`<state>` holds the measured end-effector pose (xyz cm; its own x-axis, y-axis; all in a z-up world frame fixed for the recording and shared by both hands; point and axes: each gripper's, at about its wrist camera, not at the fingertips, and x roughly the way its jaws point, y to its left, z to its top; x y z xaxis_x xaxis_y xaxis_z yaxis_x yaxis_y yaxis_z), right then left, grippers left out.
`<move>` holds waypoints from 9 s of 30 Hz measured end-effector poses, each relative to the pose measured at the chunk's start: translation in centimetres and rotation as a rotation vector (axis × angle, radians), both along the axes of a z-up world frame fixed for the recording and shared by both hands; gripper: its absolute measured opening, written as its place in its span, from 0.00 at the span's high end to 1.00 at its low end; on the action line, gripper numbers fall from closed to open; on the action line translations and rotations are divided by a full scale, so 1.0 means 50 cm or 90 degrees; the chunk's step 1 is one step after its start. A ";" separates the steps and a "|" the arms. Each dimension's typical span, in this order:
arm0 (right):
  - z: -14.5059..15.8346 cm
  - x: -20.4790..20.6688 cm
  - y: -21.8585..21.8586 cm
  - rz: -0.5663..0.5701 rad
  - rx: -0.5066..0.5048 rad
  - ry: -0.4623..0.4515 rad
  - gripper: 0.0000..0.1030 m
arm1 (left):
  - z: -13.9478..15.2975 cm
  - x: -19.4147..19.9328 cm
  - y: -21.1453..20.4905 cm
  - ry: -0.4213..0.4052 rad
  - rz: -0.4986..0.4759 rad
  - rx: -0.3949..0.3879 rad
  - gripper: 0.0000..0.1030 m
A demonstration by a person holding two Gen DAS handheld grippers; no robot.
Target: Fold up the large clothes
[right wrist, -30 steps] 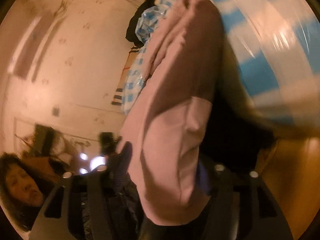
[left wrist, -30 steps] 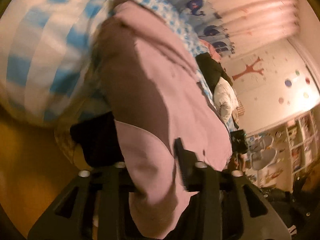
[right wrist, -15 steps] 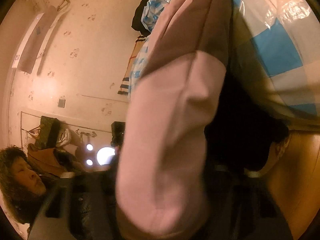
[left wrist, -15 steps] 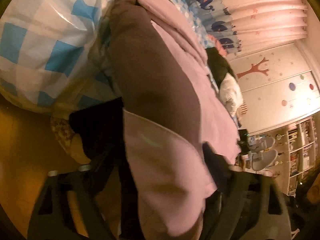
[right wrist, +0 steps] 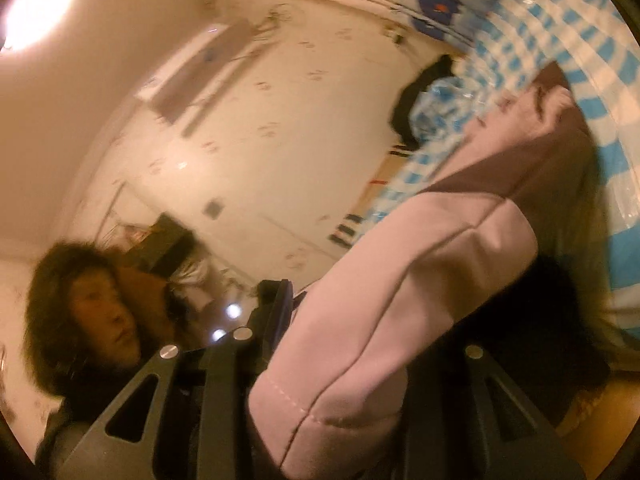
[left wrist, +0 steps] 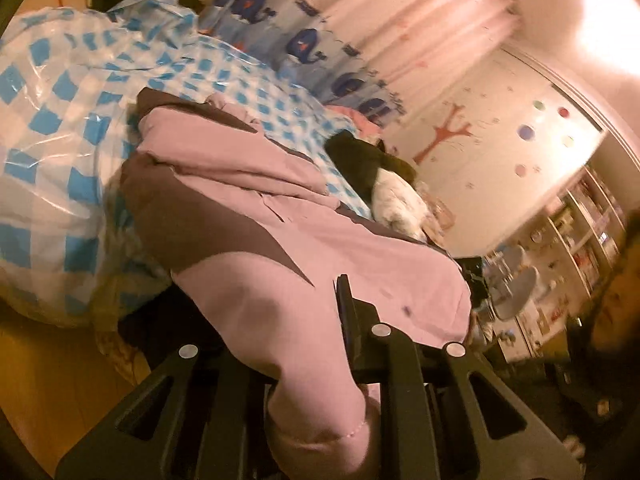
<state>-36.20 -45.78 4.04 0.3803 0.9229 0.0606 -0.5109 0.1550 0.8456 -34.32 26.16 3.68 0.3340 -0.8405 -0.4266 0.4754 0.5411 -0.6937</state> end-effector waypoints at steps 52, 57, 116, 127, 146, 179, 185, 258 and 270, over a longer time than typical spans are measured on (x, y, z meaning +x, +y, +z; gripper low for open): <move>-0.160 -0.046 0.068 0.065 -0.056 0.129 0.53 | -0.412 -0.058 0.105 0.192 0.033 -0.261 0.66; -0.090 -0.037 0.065 -0.015 -0.028 0.061 0.62 | -0.212 -0.077 0.114 0.005 0.091 -0.239 0.84; 0.057 0.851 -0.023 -0.290 -0.198 0.151 0.15 | -0.058 0.918 -0.050 0.210 0.343 -0.375 0.11; -0.050 1.042 0.232 -0.329 -0.816 0.038 0.15 | -0.066 0.939 -0.376 -0.099 0.244 0.287 0.08; -0.054 1.043 0.300 -0.203 -0.734 0.023 0.07 | -0.086 0.948 -0.493 -0.186 0.241 0.417 0.08; -0.110 0.860 0.155 -0.297 -0.727 0.097 0.07 | -0.151 0.793 -0.258 -0.104 0.334 0.434 0.07; -0.197 0.850 0.211 -0.259 -0.774 0.082 0.05 | -0.225 0.781 -0.253 -0.078 0.318 0.426 0.06; -0.156 0.904 0.530 -0.271 -0.843 0.026 0.06 | -0.331 0.593 -0.248 0.104 0.395 -0.016 0.14; -0.132 0.776 0.521 -0.163 -0.818 -0.034 0.05 | -0.331 0.608 -0.279 0.083 0.410 0.006 0.11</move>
<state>2.62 -19.75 -2.55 0.5765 0.2351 -0.7825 -0.3747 0.9272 0.0025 -3.92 12.19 -12.88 0.7139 -0.4857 -0.5044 -0.0336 0.6957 -0.7175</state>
